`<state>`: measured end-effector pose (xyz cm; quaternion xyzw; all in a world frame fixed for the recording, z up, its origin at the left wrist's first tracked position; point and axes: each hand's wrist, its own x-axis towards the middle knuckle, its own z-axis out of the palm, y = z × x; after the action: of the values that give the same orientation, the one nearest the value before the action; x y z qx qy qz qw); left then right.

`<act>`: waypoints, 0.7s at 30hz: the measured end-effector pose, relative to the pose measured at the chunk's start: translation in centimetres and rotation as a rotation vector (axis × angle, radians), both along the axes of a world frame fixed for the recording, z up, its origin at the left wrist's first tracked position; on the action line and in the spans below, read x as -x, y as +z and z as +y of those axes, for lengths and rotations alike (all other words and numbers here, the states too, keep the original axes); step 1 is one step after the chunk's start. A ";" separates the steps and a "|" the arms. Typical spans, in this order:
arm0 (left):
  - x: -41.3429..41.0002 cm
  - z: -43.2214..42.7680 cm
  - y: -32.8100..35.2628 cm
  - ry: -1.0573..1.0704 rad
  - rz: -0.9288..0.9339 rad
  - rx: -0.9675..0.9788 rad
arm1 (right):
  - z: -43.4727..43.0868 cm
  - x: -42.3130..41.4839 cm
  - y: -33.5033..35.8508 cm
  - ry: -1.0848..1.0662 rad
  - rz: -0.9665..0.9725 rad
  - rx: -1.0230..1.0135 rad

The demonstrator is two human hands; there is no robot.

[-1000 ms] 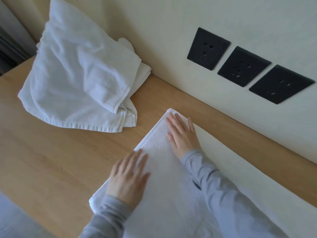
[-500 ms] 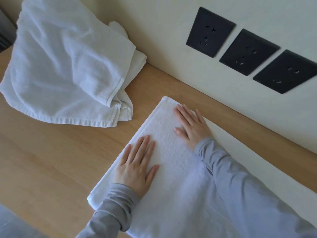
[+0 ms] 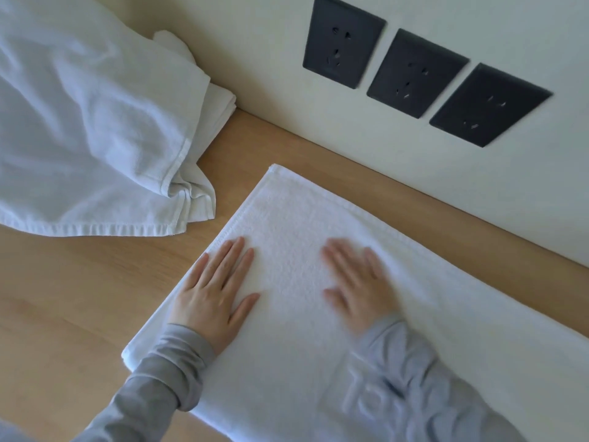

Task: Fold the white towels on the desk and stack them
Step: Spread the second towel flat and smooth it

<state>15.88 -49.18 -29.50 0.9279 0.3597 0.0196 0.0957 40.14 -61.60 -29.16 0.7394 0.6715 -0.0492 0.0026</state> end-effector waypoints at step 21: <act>-6.4 -6.9 2.0 -0.134 -0.008 0.046 | -7.2 6.0 0.6 -0.030 0.046 0.020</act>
<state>22.32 -56.05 -27.47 0.9474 0.2966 0.0085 0.1197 34.15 -68.81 -28.54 0.7481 0.6596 -0.0730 -0.0064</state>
